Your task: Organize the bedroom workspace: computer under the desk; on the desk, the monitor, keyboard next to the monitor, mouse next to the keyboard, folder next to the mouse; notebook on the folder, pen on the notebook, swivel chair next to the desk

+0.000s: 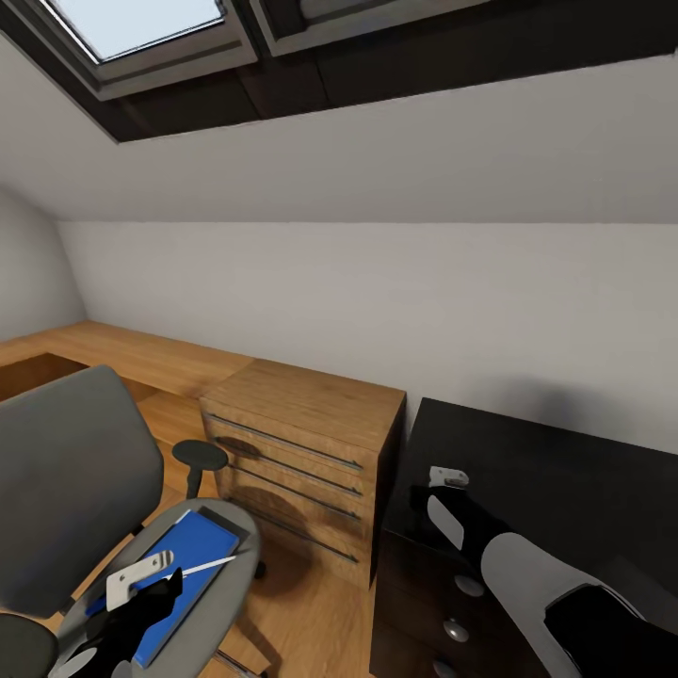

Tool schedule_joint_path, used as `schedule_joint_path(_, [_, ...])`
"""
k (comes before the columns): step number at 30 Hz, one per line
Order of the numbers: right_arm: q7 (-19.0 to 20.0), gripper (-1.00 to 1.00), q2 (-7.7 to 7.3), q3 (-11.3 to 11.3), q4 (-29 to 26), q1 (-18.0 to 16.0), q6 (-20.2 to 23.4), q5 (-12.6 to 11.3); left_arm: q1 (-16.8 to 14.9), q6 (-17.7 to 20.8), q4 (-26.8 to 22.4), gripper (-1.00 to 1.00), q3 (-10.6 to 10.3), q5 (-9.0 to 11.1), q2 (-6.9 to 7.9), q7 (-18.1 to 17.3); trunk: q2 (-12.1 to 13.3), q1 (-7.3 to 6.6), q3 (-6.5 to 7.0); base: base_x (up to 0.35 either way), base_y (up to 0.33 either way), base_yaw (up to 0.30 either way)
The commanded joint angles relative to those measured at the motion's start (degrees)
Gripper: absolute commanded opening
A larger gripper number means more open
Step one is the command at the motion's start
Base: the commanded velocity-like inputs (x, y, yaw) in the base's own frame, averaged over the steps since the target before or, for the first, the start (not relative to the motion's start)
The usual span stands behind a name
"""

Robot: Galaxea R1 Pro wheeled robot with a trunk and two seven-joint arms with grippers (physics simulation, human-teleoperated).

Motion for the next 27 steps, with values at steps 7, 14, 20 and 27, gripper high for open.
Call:
schedule_joint_path(7, [-0.2, -1.0, -0.09, 0.3, 0.0, 0.0, 0.2, -0.8, 0.0, -0.1, -0.1, 1.0, 0.1, 0.5, -0.04, 0.4, 0.4, -0.22, 0.12, 0.0, 0.0, 0.0])
schedule_joint_path(14, [0.0, -1.0, -0.28, 0.2, -0.5, 0.0, 0.0, -0.8, 0.0, -0.2, -0.1, 1.0, 0.0, 0.5, -0.07, 0.6, 3.2, -1.75, 1.38, 0.0, 0.0, 0.0])
schedule_joint_path(20, [0.0, -1.0, -1.48, 0.2, -3.7, 0.0, 0.1, -1.0, 0.1, -0.1, -0.1, 1.0, -0.1, 0.4, -0.12, 0.7, 5.6, -3.07, 2.46, 0.0, 0.0, 0.0])
schedule_joint_path(27, [0.0, -1.0, -3.02, 0.1, -6.8, 0.0, 0.5, -2.3, 0.1, 0.0, 0.2, 1.0, -1.1, 0.1, -0.2, 0.8, 8.4, -4.61, 3.71, -0.012, 0.0, 0.0])
